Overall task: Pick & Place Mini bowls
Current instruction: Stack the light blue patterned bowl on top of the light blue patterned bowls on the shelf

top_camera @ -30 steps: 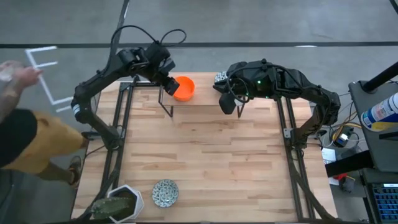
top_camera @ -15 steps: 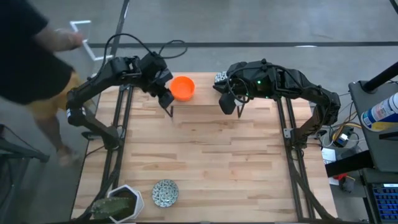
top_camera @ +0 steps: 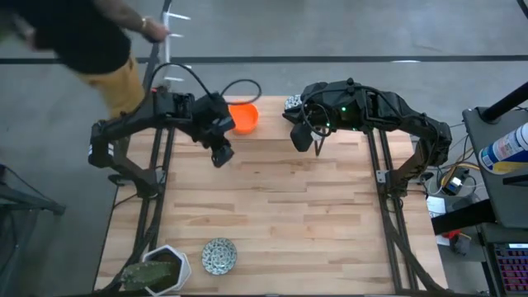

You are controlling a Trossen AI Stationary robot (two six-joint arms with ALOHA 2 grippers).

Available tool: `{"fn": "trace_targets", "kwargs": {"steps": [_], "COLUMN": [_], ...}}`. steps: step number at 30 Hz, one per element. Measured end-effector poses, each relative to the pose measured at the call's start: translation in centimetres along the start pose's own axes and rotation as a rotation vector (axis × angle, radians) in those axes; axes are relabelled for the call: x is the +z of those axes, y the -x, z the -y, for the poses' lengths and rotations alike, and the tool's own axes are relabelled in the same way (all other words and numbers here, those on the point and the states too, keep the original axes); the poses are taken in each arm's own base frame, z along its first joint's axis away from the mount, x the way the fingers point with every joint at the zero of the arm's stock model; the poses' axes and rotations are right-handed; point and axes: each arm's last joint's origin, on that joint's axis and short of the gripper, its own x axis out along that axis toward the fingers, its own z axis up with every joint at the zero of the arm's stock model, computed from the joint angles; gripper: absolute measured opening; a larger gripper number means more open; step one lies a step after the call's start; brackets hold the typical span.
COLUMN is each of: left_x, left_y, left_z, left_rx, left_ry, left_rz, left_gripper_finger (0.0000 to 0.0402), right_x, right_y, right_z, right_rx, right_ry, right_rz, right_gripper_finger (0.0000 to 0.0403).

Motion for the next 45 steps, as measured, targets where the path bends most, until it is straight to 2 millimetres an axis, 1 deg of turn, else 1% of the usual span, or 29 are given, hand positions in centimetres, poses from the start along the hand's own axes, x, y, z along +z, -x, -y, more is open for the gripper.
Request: {"fn": "trace_targets", "kwargs": {"steps": [5,12,19,24,27,31,38,42,45], "left_x": [-1.1,-3.1,-5.0,-6.6,-7.8,-9.5,-11.3,-12.4,-13.5], "left_y": [-1.6,-4.6,-7.3,-9.0,-10.1,-11.5,-13.7,-14.6,-15.1], "left_z": [1.1,2.1,3.3,3.9,4.4,5.1,6.7,7.4,7.7], "left_rx": [-0.007,0.008,-0.002,-0.007,-0.009,-0.058,-0.159,-0.219,-0.265], "left_ry": [-0.041,-0.058,-0.093,-0.115,-0.145,-0.175,-0.222,-0.25,-0.274], "left_rz": [-0.079,-0.198,-0.261,-0.315,-0.357,-0.403,-0.365,-0.366,-0.404], "left_gripper_finger": [0.0139,0.0139,0.0139,0.0139,0.0139,0.0139,0.0139,0.0139,0.0139], "right_x": [0.0,-0.2,-0.4,-0.5,-0.5,-0.5,-0.9,-1.2,-1.2], "right_y": [0.0,-0.1,-0.1,-0.1,-0.1,-0.2,-0.6,-0.9,-0.9], "right_z": [0.0,-0.1,-0.6,-0.6,-0.6,-0.6,-0.6,-0.7,-0.7], "right_rx": [0.0,0.003,0.014,0.016,0.016,0.015,0.009,0.005,0.005], "right_ry": [0.0,-0.003,0.002,0.003,0.003,0.004,0.002,0.003,-0.004], "right_rz": [-0.001,-0.007,-0.016,-0.017,-0.017,-0.019,-0.036,-0.048,-0.049], "right_gripper_finger": [0.0052,0.0052,0.0052,0.0052,0.0052,0.0052,0.0052,0.0052,0.0052]}}
